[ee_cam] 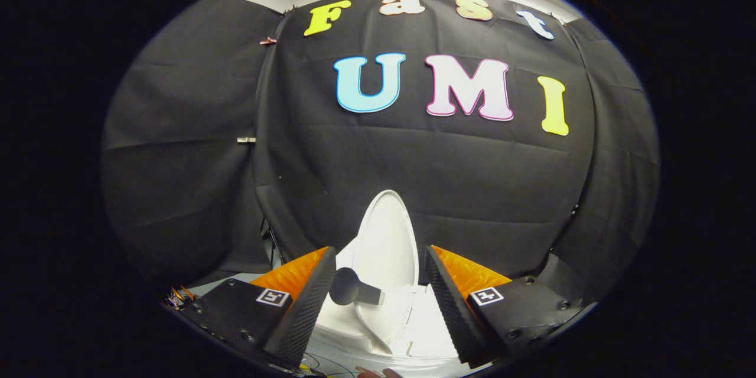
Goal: Open the toilet lid.
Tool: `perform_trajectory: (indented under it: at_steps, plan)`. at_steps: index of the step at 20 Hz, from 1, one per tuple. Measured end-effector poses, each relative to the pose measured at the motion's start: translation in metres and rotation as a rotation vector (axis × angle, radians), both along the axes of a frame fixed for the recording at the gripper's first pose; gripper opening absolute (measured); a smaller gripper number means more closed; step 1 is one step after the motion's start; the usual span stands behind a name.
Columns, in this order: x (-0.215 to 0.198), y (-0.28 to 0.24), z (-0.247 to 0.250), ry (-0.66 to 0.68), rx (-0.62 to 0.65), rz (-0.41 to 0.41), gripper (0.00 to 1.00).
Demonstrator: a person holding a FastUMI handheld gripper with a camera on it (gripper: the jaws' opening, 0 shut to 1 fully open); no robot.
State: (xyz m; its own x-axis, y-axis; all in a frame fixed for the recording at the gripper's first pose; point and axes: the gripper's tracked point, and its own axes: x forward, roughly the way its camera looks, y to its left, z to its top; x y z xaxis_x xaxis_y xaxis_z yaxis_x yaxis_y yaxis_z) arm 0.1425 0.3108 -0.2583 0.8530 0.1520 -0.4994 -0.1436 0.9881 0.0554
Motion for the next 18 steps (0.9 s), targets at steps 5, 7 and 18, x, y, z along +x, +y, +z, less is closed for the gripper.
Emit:
perform_trajectory:
  at_steps: [5, 7, 18]
  plan:
    - [-0.007, -0.04, 0.047, -0.068, 0.015, -0.027, 0.98]
    - [-0.007, -0.064, 0.065, -0.094, 0.017, -0.052, 0.98]
    - [-0.032, -0.178, 0.14, -0.192, 0.006, -0.139, 0.98]
